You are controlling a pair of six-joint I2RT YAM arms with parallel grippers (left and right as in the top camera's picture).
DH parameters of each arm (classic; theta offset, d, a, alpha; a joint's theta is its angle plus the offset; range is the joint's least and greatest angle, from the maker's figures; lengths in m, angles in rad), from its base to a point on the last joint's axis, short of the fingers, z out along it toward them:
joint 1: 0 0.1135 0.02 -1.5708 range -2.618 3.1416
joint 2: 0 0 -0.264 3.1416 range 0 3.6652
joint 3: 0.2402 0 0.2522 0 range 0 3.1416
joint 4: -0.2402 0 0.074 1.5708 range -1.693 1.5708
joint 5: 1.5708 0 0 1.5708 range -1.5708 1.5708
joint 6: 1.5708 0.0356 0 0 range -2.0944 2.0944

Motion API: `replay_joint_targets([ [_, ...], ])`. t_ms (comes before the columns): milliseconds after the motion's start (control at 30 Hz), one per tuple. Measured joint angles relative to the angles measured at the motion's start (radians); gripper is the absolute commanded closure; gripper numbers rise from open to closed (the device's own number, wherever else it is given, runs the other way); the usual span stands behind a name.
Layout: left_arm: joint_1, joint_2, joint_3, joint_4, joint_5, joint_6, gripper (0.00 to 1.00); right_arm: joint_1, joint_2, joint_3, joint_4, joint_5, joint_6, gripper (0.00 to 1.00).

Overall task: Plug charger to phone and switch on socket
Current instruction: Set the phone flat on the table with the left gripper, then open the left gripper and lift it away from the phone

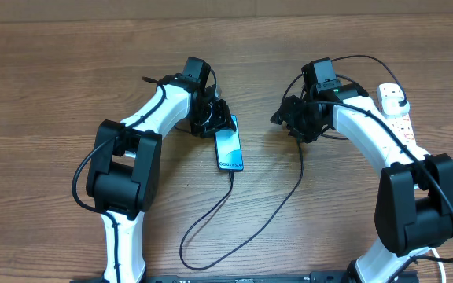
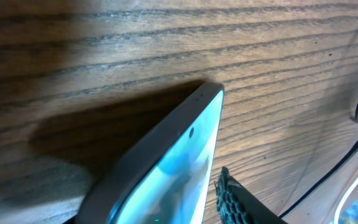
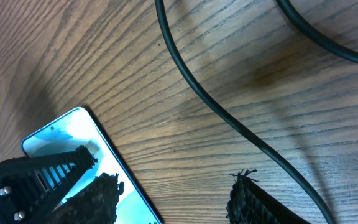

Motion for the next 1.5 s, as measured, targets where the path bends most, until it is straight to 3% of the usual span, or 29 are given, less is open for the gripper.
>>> replay_joint_targets([
  [433, 0.000, -0.013, 0.000, -0.060, -0.057, 0.000, 0.51, 0.000, 0.000, 0.000, -0.001, 0.000, -0.001, 0.40],
  [567, 0.000, -0.013, 0.001, -0.063, -0.059, 0.005, 0.47, 0.000, 0.000, 0.000, -0.003, 0.001, -0.001, 0.40],
  [733, -0.001, -0.017, 0.017, -0.132, -0.087, 0.081, 0.44, 0.000, 0.000, 0.000, -0.008, 0.001, -0.011, 0.41],
  [1000, -0.001, -0.122, 0.167, -0.435, -0.398, 0.196, 0.43, 0.000, 0.000, 0.000, -0.009, 0.003, -0.020, 0.39],
  [1033, -0.001, -0.174, 0.196, -0.472, -0.428, 0.216, 0.42, 0.000, 0.000, 0.000, -0.008, 0.003, -0.021, 0.09],
  [1067, -0.001, -0.224, 0.216, -0.499, -0.448, 0.232, 0.41, 0.000, 0.000, 0.000, -0.008, 0.003, -0.021, 0.00],
  [1167, -0.001, -0.379, 0.249, -0.582, -0.479, 0.275, 0.38, 0.000, 0.000, 0.000, -0.009, 0.003, -0.026, 0.00],
  [1200, -0.001, -0.434, 0.256, -0.612, -0.486, 0.289, 0.36, 0.000, 0.000, 0.000, -0.008, 0.004, -0.026, 0.00],
  [1233, -0.001, -0.467, 0.257, -0.640, -0.488, 0.297, 0.14, 0.000, 0.000, 0.000, -0.008, 0.004, -0.026, 0.00],
  [1267, -0.001, -0.517, 0.257, -0.684, -0.492, 0.303, 0.01, 0.000, 0.000, 0.000, -0.009, 0.004, -0.026, 0.00],
  [1500, -0.001, -0.747, 0.258, -0.728, -0.497, 0.323, 0.01, 0.000, 0.000, 0.000, -0.009, 0.004, -0.025, 0.00],
])
